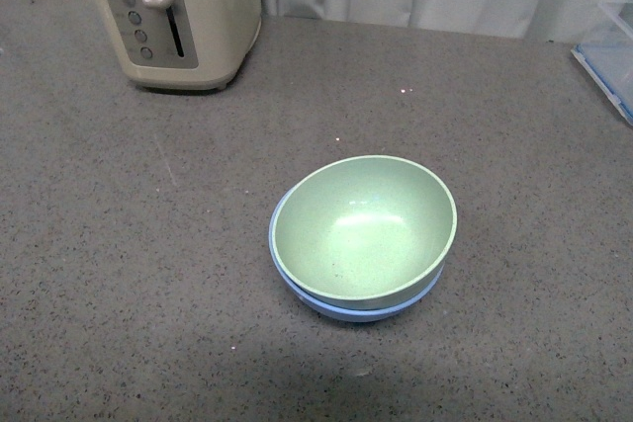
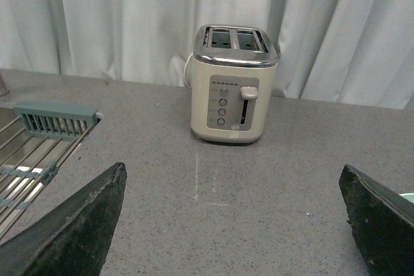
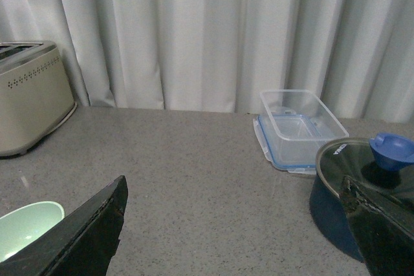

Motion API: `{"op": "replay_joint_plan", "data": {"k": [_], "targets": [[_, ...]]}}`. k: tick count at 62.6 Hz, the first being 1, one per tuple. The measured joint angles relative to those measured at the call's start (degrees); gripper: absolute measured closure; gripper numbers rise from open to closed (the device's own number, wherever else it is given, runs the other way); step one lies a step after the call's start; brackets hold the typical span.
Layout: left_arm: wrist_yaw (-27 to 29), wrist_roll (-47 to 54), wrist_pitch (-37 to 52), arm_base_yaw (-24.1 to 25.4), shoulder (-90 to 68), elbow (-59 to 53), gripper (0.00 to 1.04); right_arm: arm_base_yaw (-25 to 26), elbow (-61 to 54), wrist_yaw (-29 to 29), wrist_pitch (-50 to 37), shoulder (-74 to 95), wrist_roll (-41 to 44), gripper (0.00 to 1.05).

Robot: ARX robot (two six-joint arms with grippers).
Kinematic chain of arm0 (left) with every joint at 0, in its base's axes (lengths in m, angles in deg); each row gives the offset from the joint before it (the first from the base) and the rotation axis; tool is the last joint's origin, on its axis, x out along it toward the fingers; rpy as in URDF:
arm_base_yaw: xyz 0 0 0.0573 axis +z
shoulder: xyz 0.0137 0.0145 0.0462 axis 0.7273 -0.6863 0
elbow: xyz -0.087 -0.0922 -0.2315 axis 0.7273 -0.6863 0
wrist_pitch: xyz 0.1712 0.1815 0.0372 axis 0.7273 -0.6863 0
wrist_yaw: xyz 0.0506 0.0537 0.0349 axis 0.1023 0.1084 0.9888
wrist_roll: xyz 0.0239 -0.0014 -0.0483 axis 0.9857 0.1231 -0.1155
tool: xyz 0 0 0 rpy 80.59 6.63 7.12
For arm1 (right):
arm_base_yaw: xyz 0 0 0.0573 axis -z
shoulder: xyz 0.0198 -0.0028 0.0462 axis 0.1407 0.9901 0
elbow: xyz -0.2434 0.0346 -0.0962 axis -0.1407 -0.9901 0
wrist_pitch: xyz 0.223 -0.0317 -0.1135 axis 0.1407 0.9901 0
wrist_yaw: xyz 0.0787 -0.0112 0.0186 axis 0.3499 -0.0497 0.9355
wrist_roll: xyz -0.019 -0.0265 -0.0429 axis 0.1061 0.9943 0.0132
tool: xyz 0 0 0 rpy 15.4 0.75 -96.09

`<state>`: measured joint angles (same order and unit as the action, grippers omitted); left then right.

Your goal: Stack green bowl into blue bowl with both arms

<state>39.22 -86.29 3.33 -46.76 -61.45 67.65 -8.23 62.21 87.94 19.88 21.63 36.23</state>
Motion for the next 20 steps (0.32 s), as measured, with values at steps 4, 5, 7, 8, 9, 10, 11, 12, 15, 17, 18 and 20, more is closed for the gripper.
{"op": "replay_joint_plan", "data": {"k": [4, 5, 7, 8, 9, 10, 11, 12, 15, 17, 18, 20], "targets": [[0.0, 0.0, 0.0, 0.0, 0.0, 0.0, 0.06, 0.0, 0.0, 0.0, 0.0, 0.0, 0.0, 0.09], [0.0, 0.0, 0.0, 0.0, 0.0, 0.0, 0.06, 0.0, 0.0, 0.0, 0.0, 0.0, 0.0, 0.09], [0.0, 0.0, 0.0, 0.0, 0.0, 0.0, 0.06, 0.0, 0.0, 0.0, 0.0, 0.0, 0.0, 0.09], [0.0, 0.0, 0.0, 0.0, 0.0, 0.0, 0.06, 0.0, 0.0, 0.0, 0.0, 0.0, 0.0, 0.09], [0.0, 0.0, 0.0, 0.0, 0.0, 0.0, 0.06, 0.0, 0.0, 0.0, 0.0, 0.0, 0.0, 0.09], [0.0, 0.0, 0.0, 0.0, 0.0, 0.0, 0.06, 0.0, 0.0, 0.0, 0.0, 0.0, 0.0, 0.09], [0.0, 0.0, 0.0, 0.0, 0.0, 0.0, 0.06, 0.0, 0.0, 0.0, 0.0, 0.0, 0.0, 0.09], [0.0, 0.0, 0.0, 0.0, 0.0, 0.0, 0.06, 0.0, 0.0, 0.0, 0.0, 0.0, 0.0, 0.09], [0.0, 0.0, 0.0, 0.0, 0.0, 0.0, 0.06, 0.0, 0.0, 0.0, 0.0, 0.0, 0.0, 0.09], [0.0, 0.0, 0.0, 0.0, 0.0, 0.0, 0.06, 0.0, 0.0, 0.0, 0.0, 0.0, 0.0, 0.09], [0.0, 0.0, 0.0, 0.0, 0.0, 0.0, 0.06, 0.0, 0.0, 0.0, 0.0, 0.0, 0.0, 0.09], [0.0, 0.0, 0.0, 0.0, 0.0, 0.0, 0.06, 0.0, 0.0, 0.0, 0.0, 0.0, 0.0, 0.09]]}}
